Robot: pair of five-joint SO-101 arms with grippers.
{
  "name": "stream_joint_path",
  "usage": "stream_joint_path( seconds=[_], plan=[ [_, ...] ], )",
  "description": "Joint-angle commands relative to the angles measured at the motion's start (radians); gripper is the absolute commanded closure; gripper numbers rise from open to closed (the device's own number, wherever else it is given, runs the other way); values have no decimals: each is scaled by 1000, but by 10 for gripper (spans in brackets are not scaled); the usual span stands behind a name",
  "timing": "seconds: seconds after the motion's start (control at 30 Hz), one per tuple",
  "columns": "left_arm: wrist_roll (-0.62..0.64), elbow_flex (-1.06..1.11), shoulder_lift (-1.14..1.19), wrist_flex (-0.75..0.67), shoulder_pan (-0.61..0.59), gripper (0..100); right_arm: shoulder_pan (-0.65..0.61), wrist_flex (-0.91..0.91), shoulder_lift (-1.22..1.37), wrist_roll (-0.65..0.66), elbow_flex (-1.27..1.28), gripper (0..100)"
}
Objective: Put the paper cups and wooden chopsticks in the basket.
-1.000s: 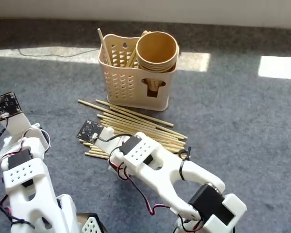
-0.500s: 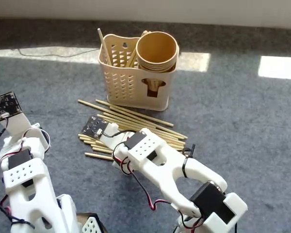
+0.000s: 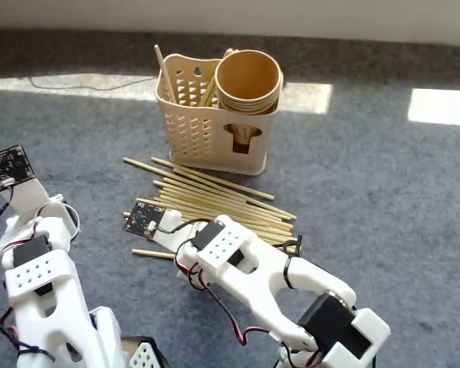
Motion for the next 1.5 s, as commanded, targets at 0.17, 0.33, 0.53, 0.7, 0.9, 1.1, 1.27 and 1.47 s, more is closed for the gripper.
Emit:
stream_joint_path(
  seconds=[0.17, 0.33, 0.53, 0.7, 0.9, 1.1, 1.27, 1.47],
  plan=[
    [-6, -2, -22, -18, 18, 986, -35, -2, -12, 14, 13, 995],
    [-6, -2, -22, -18, 18, 986, -35, 94, -21, 14, 2, 993],
    [-6, -2, -22, -18, 18, 986, -30, 220, -22, 14, -1, 993],
    [-6, -2, -22, -18, 18, 986, -22, 321, -85, 6, -68, 993],
    [-6, -2, -22, -18, 18, 986, 56, 372, -280, -92, -81, 993],
    [-6, -2, -22, -18, 18, 986, 116, 349, -472, -238, -105, 993],
    [-6, -2, -21, -18, 18, 986, 119, 338, -567, -356, -193, 992],
    [-6, -2, -21, -18, 18, 986, 120, 338, -579, -358, -357, 992]
  ],
)
